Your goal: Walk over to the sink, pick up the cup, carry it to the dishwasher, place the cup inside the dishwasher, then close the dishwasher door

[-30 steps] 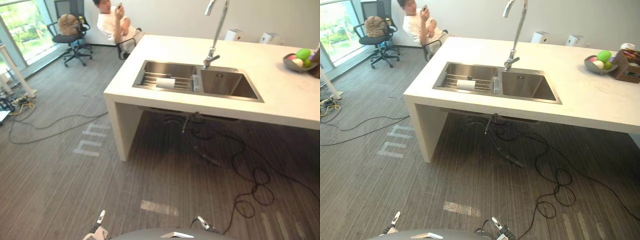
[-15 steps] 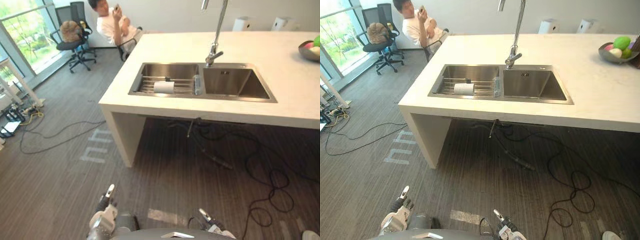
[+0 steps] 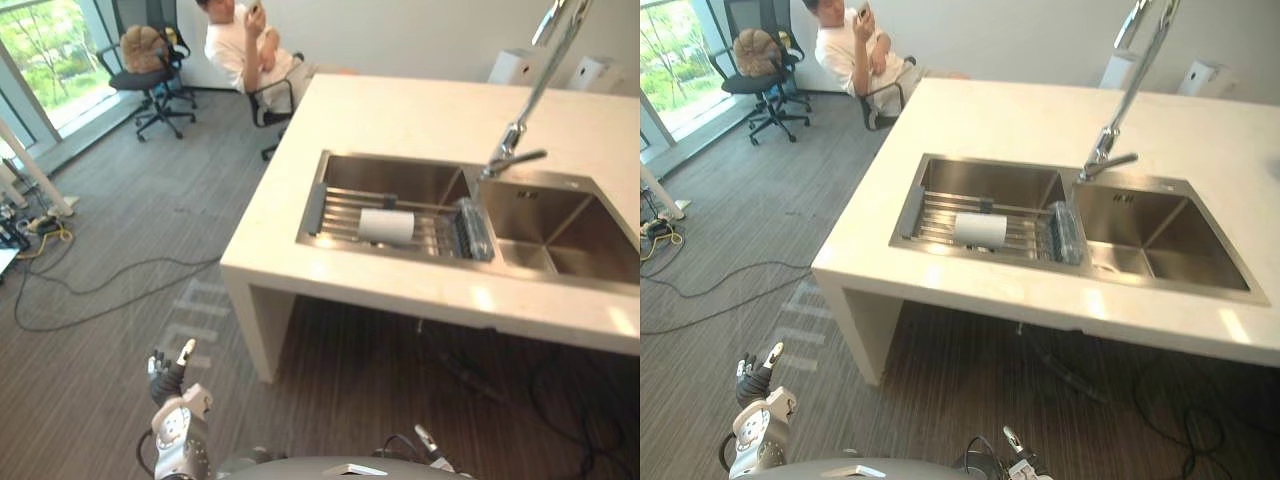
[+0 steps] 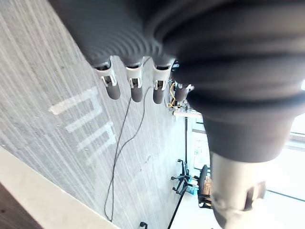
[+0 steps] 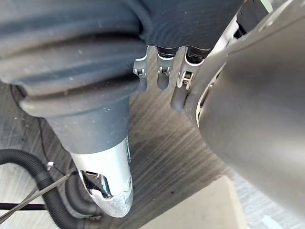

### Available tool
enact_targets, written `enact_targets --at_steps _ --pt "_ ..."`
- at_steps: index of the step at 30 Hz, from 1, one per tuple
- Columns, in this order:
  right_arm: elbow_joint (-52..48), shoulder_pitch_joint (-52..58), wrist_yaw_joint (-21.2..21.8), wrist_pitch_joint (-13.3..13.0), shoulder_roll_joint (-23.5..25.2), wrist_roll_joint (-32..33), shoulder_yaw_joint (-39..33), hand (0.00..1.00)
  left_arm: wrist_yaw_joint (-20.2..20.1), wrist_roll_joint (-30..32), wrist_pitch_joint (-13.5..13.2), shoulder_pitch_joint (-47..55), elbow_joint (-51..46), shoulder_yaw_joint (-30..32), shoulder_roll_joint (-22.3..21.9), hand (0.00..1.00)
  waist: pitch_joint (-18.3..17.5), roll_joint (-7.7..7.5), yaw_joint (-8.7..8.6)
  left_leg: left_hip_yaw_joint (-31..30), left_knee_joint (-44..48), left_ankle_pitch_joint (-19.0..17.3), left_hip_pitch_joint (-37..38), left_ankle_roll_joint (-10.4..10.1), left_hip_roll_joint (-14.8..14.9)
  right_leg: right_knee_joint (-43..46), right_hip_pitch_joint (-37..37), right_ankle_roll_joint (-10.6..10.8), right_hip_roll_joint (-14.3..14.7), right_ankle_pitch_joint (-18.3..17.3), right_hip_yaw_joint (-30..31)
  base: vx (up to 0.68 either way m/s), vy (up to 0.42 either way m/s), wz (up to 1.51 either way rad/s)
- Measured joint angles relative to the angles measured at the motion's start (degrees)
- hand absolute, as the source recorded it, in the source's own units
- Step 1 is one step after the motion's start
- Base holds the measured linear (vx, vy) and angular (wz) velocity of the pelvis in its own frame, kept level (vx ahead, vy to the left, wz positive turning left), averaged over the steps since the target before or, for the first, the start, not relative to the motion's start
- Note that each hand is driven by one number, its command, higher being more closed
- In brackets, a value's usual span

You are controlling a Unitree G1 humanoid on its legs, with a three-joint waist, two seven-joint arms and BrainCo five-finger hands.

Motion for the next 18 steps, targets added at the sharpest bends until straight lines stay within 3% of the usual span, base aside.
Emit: enact_targets --at_steps 2,4,5,6,7,8,10,12,13,16,18 --pt "-1.23 0.08 -0.01 -0.77 0.27 1.16 0.01 0.00 1.20 0.05 -1.23 -0.24 -0.01 0.38 -1.02 0.00 0.16 0.42 -0.20 -0.18 -0.74 -0.73 1.44 -1.14 1.35 -9.03 -3.95 -0.31 0.28 -3.01 -3.63 0.34 -0.124 0.05" --pt "-2.25 0.25 -0.12 -0.98 0.87 1.28 0.01 0.00 2.97 0.16 -3.99 -1.40 -0.37 0.52 -1.39 0.00 0.75 1.26 -0.70 -1.66 -0.50 -1.33 2.58 -2.26 3.94 -27.91 -3.22 -0.19 2.90 -1.68 -4.87 0.34 -0.201 0.41" --pt "-2.24 0.53 -0.10 -0.97 1.65 1.26 0.05 0.00 4.36 0.83 -6.00 -2.00 -3.23 1.44 -1.15 0.00 0.73 0.24 -1.22 -3.39 -0.34 -1.96 3.23 -3.71 4.27 -39.11 -2.14 -0.27 4.12 4.26 -2.72 0.32 -0.279 0.61" --pt "-2.19 0.86 -0.11 -0.97 2.68 1.26 0.22 0.00 4.79 1.17 -7.17 -2.11 -6.57 2.71 -1.12 0.00 0.68 -0.80 -1.28 -4.29 -0.28 -2.76 4.03 -4.90 4.24 -42.42 -1.69 -0.04 4.00 10.43 -1.44 0.33 -0.322 0.62" --pt "-1.82 1.29 -0.22 -1.13 3.56 1.26 1.03 0.00 6.16 2.71 -10.47 -2.36 -12.71 5.09 -0.69 0.00 0.48 -2.70 -1.07 -4.96 0.00 -4.28 4.78 -6.59 3.99 -43.23 -1.03 0.35 3.81 12.99 -0.88 0.32 -0.396 0.21" --pt "-1.79 1.37 0.05 -0.50 2.15 0.88 2.50 0.00 8.44 4.60 -13.34 -3.10 -22.18 7.93 -0.45 0.00 -0.26 -1.15 0.05 -4.77 1.59 -6.07 4.75 -8.42 7.47 -45.39 1.22 0.01 6.45 9.88 -2.08 0.27 -0.400 -0.02" --pt "-1.81 1.93 0.06 -0.11 0.61 -0.58 2.54 0.00 8.93 6.12 -16.71 -5.12 -35.10 9.40 1.52 0.00 -0.77 1.86 0.58 -4.67 1.56 -6.42 4.17 -9.44 10.80 -48.33 1.87 -1.39 10.29 9.46 -3.61 0.25 -0.346 -0.10" --pt "-1.90 2.82 0.06 0.00 -0.15 -1.11 2.41 0.00 6.78 6.26 -17.42 -6.96 -44.29 8.89 2.59 0.00 -1.92 3.60 0.86 -4.70 0.45 -5.40 4.11 -10.40 12.13 -49.90 2.05 -1.89 11.78 9.33 -4.54 0.21 -0.177 0.04" --pt "-1.90 2.93 0.04 0.12 -0.21 -1.11 2.39 0.00 5.83 6.29 -17.61 -7.62 -46.81 8.22 2.54 0.00 -2.02 3.69 0.93 -4.68 -0.02 -4.85 4.14 -10.12 12.15 -50.33 2.36 -2.11 11.98 9.16 -4.58 0.18 -0.142 0.11" --pt "-1.88 3.75 0.00 0.96 0.81 -1.10 1.97 0.00 2.39 7.83 -16.79 -8.78 -56.16 -0.64 2.18 0.00 -3.58 2.54 0.97 -4.65 -0.48 -2.93 4.05 -9.50 12.08 -54.10 4.17 -2.23 12.46 9.80 -5.24 0.08 -0.067 0.07" --pt "-1.88 4.05 0.00 1.48 2.66 -1.10 1.18 0.00 2.18 13.04 -15.16 -8.90 -59.38 -5.34 0.78 0.00 -5.71 1.39 0.87 -4.56 -0.90 -2.09 3.81 -9.53 11.95 -58.17 5.01 -2.47 13.14 11.88 -5.13 0.06 -0.026 -0.11"
